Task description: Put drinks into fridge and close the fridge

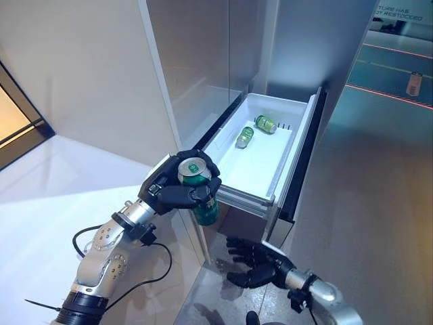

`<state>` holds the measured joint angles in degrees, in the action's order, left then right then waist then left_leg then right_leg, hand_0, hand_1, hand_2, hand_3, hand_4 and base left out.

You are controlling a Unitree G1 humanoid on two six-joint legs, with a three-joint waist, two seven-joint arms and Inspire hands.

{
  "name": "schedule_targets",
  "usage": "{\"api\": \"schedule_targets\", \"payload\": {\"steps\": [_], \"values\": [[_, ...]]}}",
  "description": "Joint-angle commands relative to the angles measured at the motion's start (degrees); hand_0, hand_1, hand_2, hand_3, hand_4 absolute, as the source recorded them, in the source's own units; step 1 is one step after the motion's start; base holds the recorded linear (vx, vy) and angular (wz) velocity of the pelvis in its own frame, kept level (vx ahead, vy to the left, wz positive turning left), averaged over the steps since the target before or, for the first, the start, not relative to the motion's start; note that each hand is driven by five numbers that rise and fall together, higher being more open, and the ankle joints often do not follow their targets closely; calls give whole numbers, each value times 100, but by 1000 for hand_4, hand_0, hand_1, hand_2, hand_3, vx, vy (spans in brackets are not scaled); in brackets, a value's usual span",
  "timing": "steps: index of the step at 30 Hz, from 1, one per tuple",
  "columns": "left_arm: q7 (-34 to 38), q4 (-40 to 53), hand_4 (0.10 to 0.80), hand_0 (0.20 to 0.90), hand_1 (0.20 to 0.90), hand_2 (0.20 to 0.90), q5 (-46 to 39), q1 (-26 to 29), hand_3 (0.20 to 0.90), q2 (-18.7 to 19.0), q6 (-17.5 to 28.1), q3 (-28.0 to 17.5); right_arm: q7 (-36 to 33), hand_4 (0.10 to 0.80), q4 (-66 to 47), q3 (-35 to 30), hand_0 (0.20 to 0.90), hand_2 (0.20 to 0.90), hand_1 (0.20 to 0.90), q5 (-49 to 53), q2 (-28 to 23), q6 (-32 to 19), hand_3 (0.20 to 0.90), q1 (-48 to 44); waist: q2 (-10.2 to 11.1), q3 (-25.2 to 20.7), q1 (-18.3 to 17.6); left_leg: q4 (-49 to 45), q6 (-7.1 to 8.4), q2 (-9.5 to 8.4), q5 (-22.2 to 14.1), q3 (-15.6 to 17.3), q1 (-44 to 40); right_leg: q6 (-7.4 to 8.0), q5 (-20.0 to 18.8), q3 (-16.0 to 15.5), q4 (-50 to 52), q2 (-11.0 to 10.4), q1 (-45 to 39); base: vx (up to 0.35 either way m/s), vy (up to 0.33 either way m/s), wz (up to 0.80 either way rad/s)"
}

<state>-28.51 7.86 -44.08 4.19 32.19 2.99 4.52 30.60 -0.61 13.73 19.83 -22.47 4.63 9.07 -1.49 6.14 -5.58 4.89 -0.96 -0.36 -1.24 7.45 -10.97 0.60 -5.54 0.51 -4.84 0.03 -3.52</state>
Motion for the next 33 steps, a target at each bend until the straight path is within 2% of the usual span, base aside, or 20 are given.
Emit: {"api": "schedule_targets", "payload": {"steps": [1, 7, 14, 26, 33], "values": [[-242, 526, 100, 300, 300, 300, -350, 551, 200, 19, 1040, -221, 85, 800, -974, -390, 900, 900, 900, 895, -9, -370, 900, -739, 61, -364, -21, -95, -151, -285, -156, 51, 60, 419, 372, 161, 170, 59, -123, 0, 0, 0], [-286, 540, 100, 300, 300, 300, -339, 554, 200, 59, 961, -218, -316, 800, -1498, -630, 900, 900, 900, 1182, -192, -522, 900, -1093, 50, -399, 4, -89, -178, -286, -180, 40, 59, 410, 389, 171, 186, 62, -114, 0, 0, 0], [-332, 730, 100, 300, 300, 300, -569, 636, 200, 88, 910, -232, -551, 800, -1862, -790, 900, 900, 900, 1340, -218, -304, 900, -1266, 46, -433, 5, -75, -200, -289, -197, 31, 69, 406, 399, 202, 205, 81, -102, 0, 0, 0], [-355, 1102, 100, 300, 300, 300, -802, 948, 200, -6, 1058, 206, -294, 800, -1919, -352, 900, 900, 900, 1210, -292, 151, 900, -1262, 69, -450, -45, -51, -198, -291, -195, 0, 80, 398, 384, 246, 206, 105, -80, 0, 0, 0], [-554, 1130, 100, 300, 300, 300, -840, 1131, 200, -56, 940, 578, -365, 800, -1917, -52, 900, 900, 900, 1410, -304, 134, 900, -1385, 81, -459, -45, -44, -195, -303, -177, -10, 78, 405, 342, 300, 168, 121, -86, 8, -15, -2]]}}
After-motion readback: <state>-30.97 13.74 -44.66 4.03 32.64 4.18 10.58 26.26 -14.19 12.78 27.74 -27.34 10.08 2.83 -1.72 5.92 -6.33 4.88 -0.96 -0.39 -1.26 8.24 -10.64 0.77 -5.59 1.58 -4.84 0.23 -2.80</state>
